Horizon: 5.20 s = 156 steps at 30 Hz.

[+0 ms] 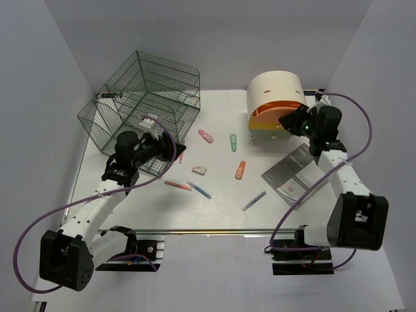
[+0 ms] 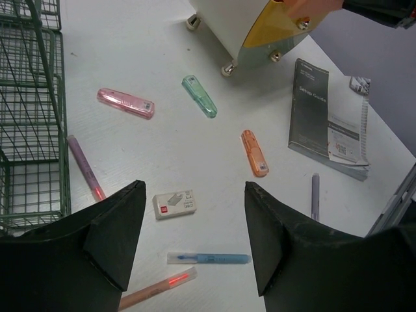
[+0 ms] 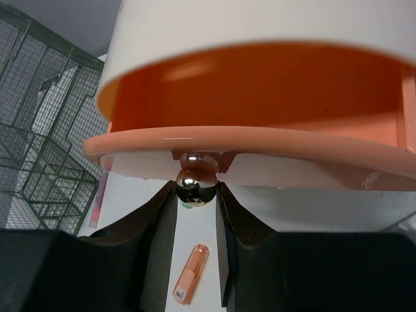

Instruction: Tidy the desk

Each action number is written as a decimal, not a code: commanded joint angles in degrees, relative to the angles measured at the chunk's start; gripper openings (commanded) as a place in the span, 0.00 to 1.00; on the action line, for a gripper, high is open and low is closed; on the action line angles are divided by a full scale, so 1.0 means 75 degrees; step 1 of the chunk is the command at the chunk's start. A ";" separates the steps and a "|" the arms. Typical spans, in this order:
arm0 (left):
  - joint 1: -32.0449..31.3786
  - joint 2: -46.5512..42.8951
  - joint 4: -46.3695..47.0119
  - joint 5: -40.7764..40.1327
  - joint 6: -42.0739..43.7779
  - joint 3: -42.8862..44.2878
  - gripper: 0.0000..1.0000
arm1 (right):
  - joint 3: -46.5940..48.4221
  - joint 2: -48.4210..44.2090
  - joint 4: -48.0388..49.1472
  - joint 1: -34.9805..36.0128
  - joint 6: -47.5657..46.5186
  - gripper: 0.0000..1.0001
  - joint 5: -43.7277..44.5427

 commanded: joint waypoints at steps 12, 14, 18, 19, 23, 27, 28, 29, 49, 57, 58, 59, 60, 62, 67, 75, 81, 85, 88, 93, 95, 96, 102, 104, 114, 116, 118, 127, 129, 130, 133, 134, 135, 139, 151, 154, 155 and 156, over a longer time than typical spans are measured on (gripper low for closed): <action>-0.0767 0.0775 -0.0105 -0.0043 -0.0316 0.0293 0.70 | -0.1240 -0.1514 0.0124 -0.0047 -0.0372 0.19 -0.0202; -0.0991 0.0916 -0.0386 -0.0196 -0.0363 0.0491 0.70 | -0.1299 -0.1502 0.0171 -0.0036 -0.0361 0.27 -0.0237; -0.1342 0.1279 -0.1194 -0.0595 -0.0609 0.0995 0.71 | -0.1369 -0.1420 0.0241 -0.0071 -0.0466 0.53 -0.0308; -0.1436 0.1326 -0.1521 -0.0723 -0.0691 0.1066 0.72 | -0.1439 -0.1432 0.0311 -0.0071 -0.0478 0.56 -0.0308; -0.1589 0.1117 -0.2096 -0.1145 -0.0948 0.1066 0.73 | -0.1696 -0.1584 0.0393 -0.0094 -0.0630 0.71 -0.0472; -0.1800 0.0975 -0.2730 -0.1660 -0.1253 0.1101 0.73 | -0.1943 -0.1923 0.0312 -0.0117 -0.0864 0.72 -0.0624; -0.1800 0.0975 -0.2975 -0.1812 -0.1370 0.1125 0.72 | -0.1990 -0.1994 0.0219 -0.0106 -0.0911 0.73 -0.0648; -0.1882 0.1022 -0.3070 -0.1895 -0.1418 0.1125 0.71 | -0.2095 -0.2087 0.0171 -0.0106 -0.0993 0.73 -0.0694; -0.3195 0.4993 -0.4267 -0.5235 -0.1793 0.3257 0.79 | -0.1803 -0.2979 -0.2571 -0.0399 -0.4861 0.67 -0.4679; -0.3195 0.5662 -0.3881 -0.5201 -0.1185 0.3492 0.81 | -0.1768 -0.3096 -0.2641 -0.0504 -0.4896 0.78 -0.5054; -0.3195 0.5721 -0.3845 -0.5108 -0.1126 0.3492 0.81 | -0.1768 -0.3107 -0.2653 -0.0516 -0.4908 0.79 -0.5066; -0.3195 0.5791 -0.3775 -0.4991 -0.1044 0.3515 0.81 | -0.1756 -0.3131 -0.2665 -0.0516 -0.4908 0.79 -0.5066; -0.3195 0.5826 -0.3658 -0.4966 -0.0939 0.3504 0.81 | -0.1744 -0.3143 -0.2677 -0.0539 -0.4919 0.79 -0.5077; -0.3195 0.5955 -0.3576 -0.4920 -0.0833 0.3539 0.81 | -0.1756 -0.3178 -0.2688 -0.0574 -0.4931 0.80 -0.5078; -0.3195 0.6166 -0.3587 -0.5072 -0.0481 0.3726 0.81 | -0.1756 -0.3166 -0.2712 -0.0610 -0.4966 0.82 -0.5183; -0.3113 0.6027 -0.3481 -0.4826 -0.0328 0.3645 0.50 | -0.1744 -0.3155 -0.2724 -0.0703 -0.4990 0.82 -0.5206; -0.3183 0.5371 -0.3704 -0.4030 -0.0527 0.4007 0.25 | -0.1756 -0.3154 -0.2712 -0.0750 -0.4955 0.74 -0.5008; -0.3183 0.4505 -0.3401 -0.3128 -0.0947 0.4569 0.21 | -0.1698 -0.3225 -0.2665 -0.0821 -0.4849 0.40 -0.4738; -0.3183 0.4385 -0.3015 -0.2741 -0.1404 0.5318 0.21 | -0.1721 -0.3283 -0.2618 -0.0903 -0.4790 0.11 -0.4621; -0.3183 0.4958 -0.2311 -0.2319 -0.2237 0.6921 0.21 | -0.1721 -0.3248 -0.2559 -0.1043 -0.4673 0.00 -0.4492; -0.3183 0.5286 -0.2041 -0.2224 -0.2659 0.7404 0.21 | -0.1709 -0.3225 -0.2559 -0.1113 -0.4650 0.00 -0.4457; -0.3183 0.5613 -0.1947 -0.2178 -0.2776 0.7835 0.21 | -0.1709 -0.3225 -0.2536 -0.1148 -0.4638 0.00 -0.4445; -0.3183 0.6763 -0.1349 -0.1627 -0.3736 0.9128 0.23 | -0.1744 -0.3236 -0.2478 -0.1289 -0.4580 0.00 -0.4456; -0.3183 0.6928 -0.1150 -0.1463 -0.3913 0.9257 0.23 | -0.1756 -0.3236 -0.2489 -0.1325 -0.4568 0.00 -0.4480; -0.3183 0.7584 -0.0330 -0.1006 -0.4932 0.9586 0.25 | -0.1756 -0.3283 -0.2454 -0.1453 -0.4486 0.00 -0.4538; -0.3183 0.7748 -0.0154 -0.0900 -0.5050 0.9609 0.25 | -0.1768 -0.3272 -0.2442 -0.1477 -0.4474 0.00 -0.4574; -0.3253 0.7830 -0.0083 -0.0818 -0.5203 0.9644 0.26 | -0.1791 -0.3283 -0.2431 -0.1489 -0.4462 0.00 -0.4585; -0.3406 0.8498 -0.0106 -0.0631 -0.5449 1.0347 0.27 | -0.1803 -0.3295 -0.2419 -0.1536 -0.4404 0.00 -0.4691; -0.3487 0.8650 -0.0106 -0.0653 -0.5473 1.0546 0.27 | -0.1803 -0.3295 -0.2396 -0.1559 -0.4392 0.00 -0.4703; -0.3488 0.8697 -0.0141 -0.0712 -0.5473 1.0605 0.27 | -0.1803 -0.3295 -0.2407 -0.1559 -0.4380 0.00 -0.4726; -0.3558 0.8756 -0.0165 -0.0899 -0.5496 1.0629 0.27 | -0.1815 -0.3307 -0.2384 -0.1559 -0.4357 0.00 -0.4749; -0.3558 0.8768 -0.0188 -0.0935 -0.5519 1.0629 0.27 | -0.1826 -0.3295 -0.2395 -0.1571 -0.4357 0.00 -0.4738; -0.3558 0.8791 -0.0200 -0.0993 -0.5543 1.0617 0.28 | -0.1815 -0.3295 -0.2395 -0.1559 -0.4345 0.00 -0.4738; -0.3698 0.8792 -0.0329 -0.1216 -0.5625 1.0535 0.27 | -0.1815 -0.3307 -0.2384 -0.1582 -0.4310 0.00 -0.4738; -0.3769 0.8932 -0.0622 -0.1931 -0.5894 1.0629 0.39 | -0.1791 -0.3354 -0.2384 -0.1641 -0.4251 0.00 -0.4714; -0.3769 0.8967 -0.0844 -0.2048 -0.6012 1.0640 0.44 | -0.1803 -0.3377 -0.2384 -0.1641 -0.4240 0.00 -0.4726; -0.3769 0.8979 -0.0856 -0.2060 -0.6058 1.0664 0.44 | -0.1791 -0.3377 -0.2384 -0.1653 -0.4240 0.00 -0.4726; -0.3839 0.9026 -0.0856 -0.2083 -0.6082 1.0722 0.45 | -0.1803 -0.3389 -0.2372 -0.1664 -0.4228 0.00 -0.4726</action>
